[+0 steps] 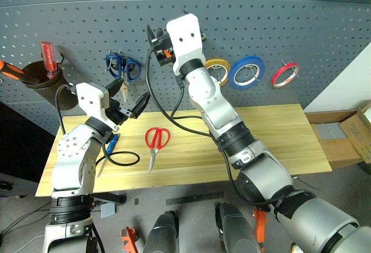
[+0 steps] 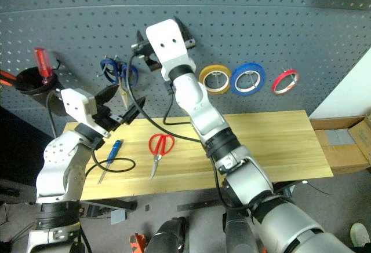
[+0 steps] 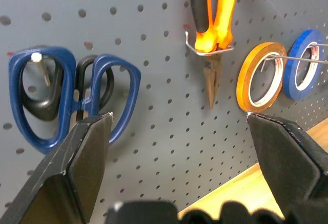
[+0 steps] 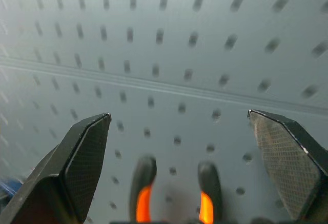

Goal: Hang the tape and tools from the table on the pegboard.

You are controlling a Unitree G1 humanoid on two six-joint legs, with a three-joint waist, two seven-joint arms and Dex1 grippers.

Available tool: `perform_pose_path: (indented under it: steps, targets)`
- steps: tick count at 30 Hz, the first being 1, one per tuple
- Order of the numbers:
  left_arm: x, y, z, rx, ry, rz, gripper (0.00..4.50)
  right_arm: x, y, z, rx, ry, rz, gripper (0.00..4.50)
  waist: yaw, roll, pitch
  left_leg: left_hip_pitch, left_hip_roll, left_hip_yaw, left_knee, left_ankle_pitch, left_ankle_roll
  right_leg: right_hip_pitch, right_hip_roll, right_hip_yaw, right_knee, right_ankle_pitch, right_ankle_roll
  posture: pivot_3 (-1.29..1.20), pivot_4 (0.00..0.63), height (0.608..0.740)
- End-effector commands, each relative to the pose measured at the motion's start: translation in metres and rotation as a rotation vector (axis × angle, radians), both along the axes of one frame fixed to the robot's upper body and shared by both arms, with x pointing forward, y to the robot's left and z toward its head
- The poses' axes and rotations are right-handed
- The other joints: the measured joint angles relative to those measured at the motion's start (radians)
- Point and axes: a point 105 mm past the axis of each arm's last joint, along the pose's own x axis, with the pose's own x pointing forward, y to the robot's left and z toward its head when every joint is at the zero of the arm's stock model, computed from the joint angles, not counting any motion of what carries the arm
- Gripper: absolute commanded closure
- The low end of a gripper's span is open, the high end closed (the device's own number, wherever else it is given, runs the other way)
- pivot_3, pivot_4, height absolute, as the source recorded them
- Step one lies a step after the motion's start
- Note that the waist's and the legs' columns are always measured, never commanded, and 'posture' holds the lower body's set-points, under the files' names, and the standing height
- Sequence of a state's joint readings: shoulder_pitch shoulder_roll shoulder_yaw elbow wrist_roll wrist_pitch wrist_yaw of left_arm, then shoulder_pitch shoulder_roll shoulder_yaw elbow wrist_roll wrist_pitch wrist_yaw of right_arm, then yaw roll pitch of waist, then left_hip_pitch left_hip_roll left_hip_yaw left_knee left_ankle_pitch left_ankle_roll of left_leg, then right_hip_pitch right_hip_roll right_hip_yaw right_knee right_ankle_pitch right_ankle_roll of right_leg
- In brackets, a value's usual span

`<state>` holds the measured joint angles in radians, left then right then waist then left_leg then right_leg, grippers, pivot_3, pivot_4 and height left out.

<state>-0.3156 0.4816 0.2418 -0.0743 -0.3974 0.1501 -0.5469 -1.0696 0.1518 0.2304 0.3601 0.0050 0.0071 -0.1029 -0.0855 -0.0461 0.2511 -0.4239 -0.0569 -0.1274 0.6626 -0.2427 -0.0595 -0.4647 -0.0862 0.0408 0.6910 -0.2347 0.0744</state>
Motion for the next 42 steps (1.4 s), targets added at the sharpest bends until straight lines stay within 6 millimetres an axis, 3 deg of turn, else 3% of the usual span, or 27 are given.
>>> perform_pose_path:
  steps: [1, 4, 10, 13, 17, 20, 33, 36, 42]
  targets:
    - [-0.003, 0.000, -0.001, 0.003, -0.001, 0.015, 0.00, -0.043, 0.019, 0.014, 0.095, -0.013, 0.187, 0.06, -0.001, 0.000, 0.000, 0.000, 0.000, 0.000, 0.000, 0.000, 0.000, 0.000, 0.000, 0.000, 0.000, 0.000, 0.000, -0.01, 0.216, 0.740]
    - [-0.007, -0.001, -0.024, -0.003, 0.119, 0.031, 0.00, -0.051, 0.004, 0.000, 0.050, 0.026, 0.215, 0.06, -0.001, 0.000, 0.000, 0.002, 0.001, -0.001, -0.001, -0.001, 0.001, 0.002, 0.000, 0.000, 0.000, 0.000, 0.000, -0.01, 0.227, 0.740]
    - [-0.026, 0.003, -0.096, 0.118, 0.462, 0.129, 0.00, -0.062, -0.026, -0.083, -0.229, 0.365, 0.330, 0.06, 0.004, 0.003, 0.002, 0.009, 0.000, -0.004, -0.001, -0.002, 0.003, 0.014, 0.001, -0.002, -0.007, 0.001, 0.001, -0.02, 0.251, 0.740]
    - [-0.030, 0.024, -0.137, 0.218, 0.710, 0.315, 0.00, -0.075, -0.035, -0.113, -0.315, 0.511, 0.392, 0.06, 0.005, 0.006, 0.003, 0.010, 0.000, -0.005, -0.001, -0.002, 0.003, 0.017, 0.001, -0.005, -0.009, 0.001, 0.001, -0.03, 0.263, 0.740]
    - [-0.028, 0.012, -0.157, 0.217, 0.805, 0.292, 0.00, -0.093, -0.041, -0.156, -0.478, 0.698, 0.450, 0.06, 0.004, 0.007, 0.005, 0.019, 0.001, -0.004, -0.002, -0.002, 0.004, 0.026, 0.002, -0.007, -0.010, 0.001, 0.001, -0.06, 0.278, 0.740]
    - [-0.025, 0.011, -0.164, 0.205, 0.840, 0.299, 0.00, -0.097, -0.039, -0.158, -0.502, 0.708, 0.450, 0.06, 0.001, 0.008, 0.005, 0.025, 0.002, -0.004, -0.003, -0.002, 0.004, 0.035, 0.002, -0.007, -0.012, 0.000, 0.002, -0.07, 0.287, 0.740]
    - [0.005, -0.010, -0.196, 0.136, 0.970, 0.285, 0.00, -0.099, -0.038, -0.159, -0.509, 0.719, 0.423, 0.06, 0.001, 0.008, 0.007, 0.025, 0.002, -0.004, -0.003, -0.002, 0.004, 0.036, 0.002, -0.008, -0.016, 0.000, 0.002, -0.12, 0.305, 0.740]
    - [0.005, -0.015, -0.202, 0.143, 0.980, 0.272, 0.55, -0.098, -0.038, -0.158, -0.512, 0.715, 0.413, 0.00, 0.000, 0.009, 0.007, 0.025, 0.002, -0.004, -0.003, -0.003, 0.005, 0.037, 0.002, -0.008, -0.017, 0.000, 0.002, -0.13, 0.308, 0.740]
    - [0.004, -0.017, -0.207, 0.179, 0.969, 0.247, 2.60, -0.096, -0.041, -0.158, -0.509, 0.720, 0.394, 0.00, -0.002, 0.012, 0.009, 0.025, 0.002, -0.005, -0.004, -0.004, 0.006, 0.039, 0.001, -0.009, -0.019, -0.001, 0.003, -0.14, 0.308, 0.740]
